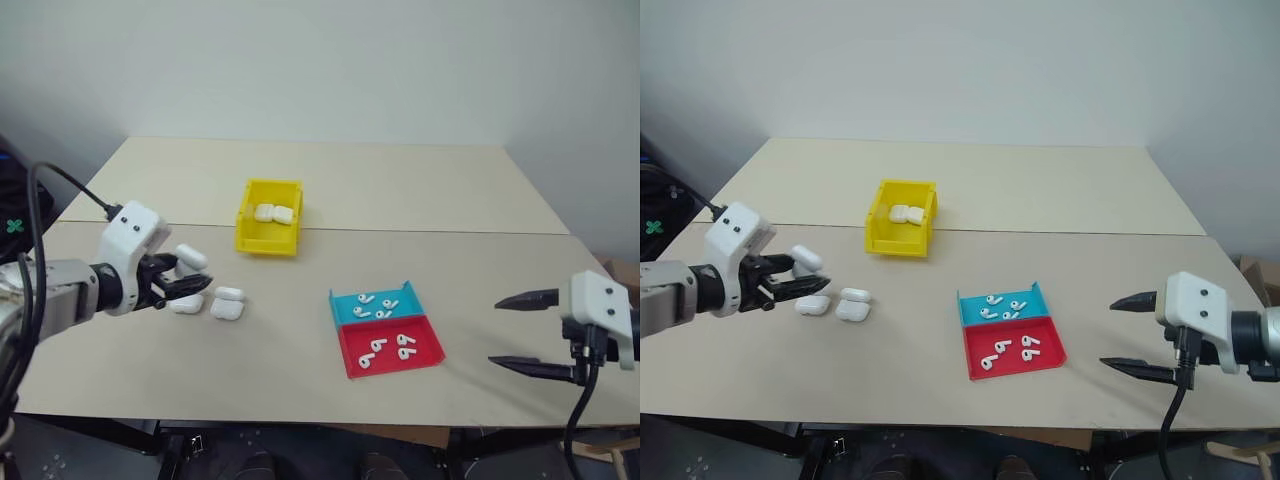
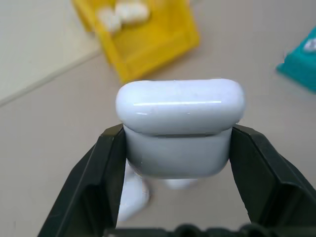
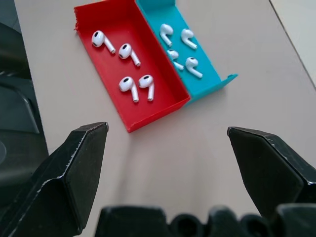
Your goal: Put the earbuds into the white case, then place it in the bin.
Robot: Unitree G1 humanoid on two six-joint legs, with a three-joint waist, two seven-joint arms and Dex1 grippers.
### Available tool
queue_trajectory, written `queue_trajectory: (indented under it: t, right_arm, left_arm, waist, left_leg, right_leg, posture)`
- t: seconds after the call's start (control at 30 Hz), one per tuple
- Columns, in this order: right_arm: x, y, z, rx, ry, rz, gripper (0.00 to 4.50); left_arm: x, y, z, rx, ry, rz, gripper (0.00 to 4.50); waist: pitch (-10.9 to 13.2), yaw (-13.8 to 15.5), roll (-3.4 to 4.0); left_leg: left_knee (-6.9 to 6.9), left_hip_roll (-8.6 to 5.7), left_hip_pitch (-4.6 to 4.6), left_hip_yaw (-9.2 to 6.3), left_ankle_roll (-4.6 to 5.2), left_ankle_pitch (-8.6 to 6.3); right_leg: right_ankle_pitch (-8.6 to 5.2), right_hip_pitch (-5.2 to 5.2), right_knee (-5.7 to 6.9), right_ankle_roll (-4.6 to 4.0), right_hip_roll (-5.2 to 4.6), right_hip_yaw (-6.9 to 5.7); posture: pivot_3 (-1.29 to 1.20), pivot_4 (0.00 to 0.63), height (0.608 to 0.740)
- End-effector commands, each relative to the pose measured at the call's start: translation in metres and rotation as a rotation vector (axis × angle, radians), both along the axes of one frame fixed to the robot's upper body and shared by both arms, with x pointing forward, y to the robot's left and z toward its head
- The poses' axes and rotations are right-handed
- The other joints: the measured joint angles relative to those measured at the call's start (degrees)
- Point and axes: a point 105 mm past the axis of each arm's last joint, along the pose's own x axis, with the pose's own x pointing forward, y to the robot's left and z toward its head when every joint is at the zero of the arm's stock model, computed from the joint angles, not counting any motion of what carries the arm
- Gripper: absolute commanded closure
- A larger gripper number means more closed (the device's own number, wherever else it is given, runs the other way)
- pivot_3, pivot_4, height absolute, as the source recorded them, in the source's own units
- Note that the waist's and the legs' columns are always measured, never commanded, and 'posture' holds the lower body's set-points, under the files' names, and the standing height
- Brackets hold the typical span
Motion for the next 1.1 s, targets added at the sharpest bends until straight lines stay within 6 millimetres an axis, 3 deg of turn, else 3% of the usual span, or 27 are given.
queue_trajectory:
  t: [0.03,0.2,0.33,0.43,0.6,0.9,1.07,1.1]
  right_arm:
    - [0.0,0.013,0.017,-0.055,-0.009,0.073,0.0]
    - [-0.001,0.045,0.024,-0.171,0.014,0.19,0.0]
    - [-0.015,0.063,0.007,-0.366,0.076,0.333,0.0]
    - [-0.013,0.08,-0.003,-0.398,0.098,0.369,0.0]
    - [-0.003,0.095,-0.012,-0.424,0.101,0.375,0.0]
    - [0.023,0.114,-0.03,-0.49,0.081,0.36,0.0]
    - [0.031,0.118,-0.034,-0.536,0.066,0.377,1.24]
    - [0.033,0.118,-0.036,-0.551,0.062,0.379,1.24]
  left_arm:
    - [-0.007,-0.027,0.013,-0.06,-0.276,-0.168,1.68]
    - [-0.011,-0.058,-0.007,-0.206,-0.419,-0.37,1.68]
    - [-0.015,-0.066,-0.018,-0.428,-0.517,-0.43,1.68]
    - [-0.024,-0.075,-0.033,-0.436,-0.496,-0.586,1.68]
    - [-0.03,-0.078,-0.041,-0.456,-0.492,-0.661,1.68]
    - [-0.044,-0.077,-0.037,-0.469,-0.492,-0.74,1.68]
    - [-0.049,-0.079,-0.026,-0.469,-0.504,-0.752,1.68]
    - [-0.05,-0.079,-0.025,-0.466,-0.503,-0.754,1.68]
  waist:
    - [0.01,0.1,-0.02]
    - [-0.01,0.32,0.02]
    - [-0.06,0.25,0.09]
    - [-0.06,0.16,0.1]
    - [-0.06,-0.07,0.11]
    - [-0.07,-0.03,0.12]
    - [-0.07,0.11,0.12]
    - [-0.07,0.12,0.12]
  left_leg:
    - [0.01,0.01,-0.06,-0.02,0.0,0.0]
    - [0.04,0.01,-0.1,-0.04,0.0,0.0]
    - [0.05,0.02,-0.16,-0.02,0.02,-0.01]
    - [0.06,0.02,-0.18,-0.05,0.03,-0.01]
    - [0.1,0.02,-0.13,-0.03,0.03,0.0]
    - [0.09,0.05,-0.19,-0.04,0.03,-0.01]
    - [0.1,0.04,-0.19,-0.04,0.03,0.0]
    - [0.09,0.04,-0.19,-0.04,0.03,-0.01]
  right_leg:
    - [0.01,-0.01,0.01,-0.01,0.01,-0.03]
    - [0.04,-0.02,-0.03,-0.01,0.02,-0.05]
    - [0.04,-0.03,-0.08,0.01,0.0,-0.04]
    - [0.04,-0.1,-0.03,0.02,0.02,-0.06]
    - [0.08,-0.08,-0.02,0.06,0.01,-0.04]
    - [0.08,-0.17,0.01,0.05,0.03,-0.06]
    - [0.08,-0.15,0.01,0.05,0.02,-0.06]
    - [0.08,-0.15,0.01,0.05,0.02,-0.07]
  posture:
    - [0.0,0.15,0.74]
    - [0.0,0.15,0.74]
    - [0.0,0.15,0.74]
    - [0.0,0.15,0.74]
    - [0.0,0.15,0.74]
    - [0.0,0.15,0.74]
    - [0.0,0.15,0.74]
    - [0.0,0.15,0.74]
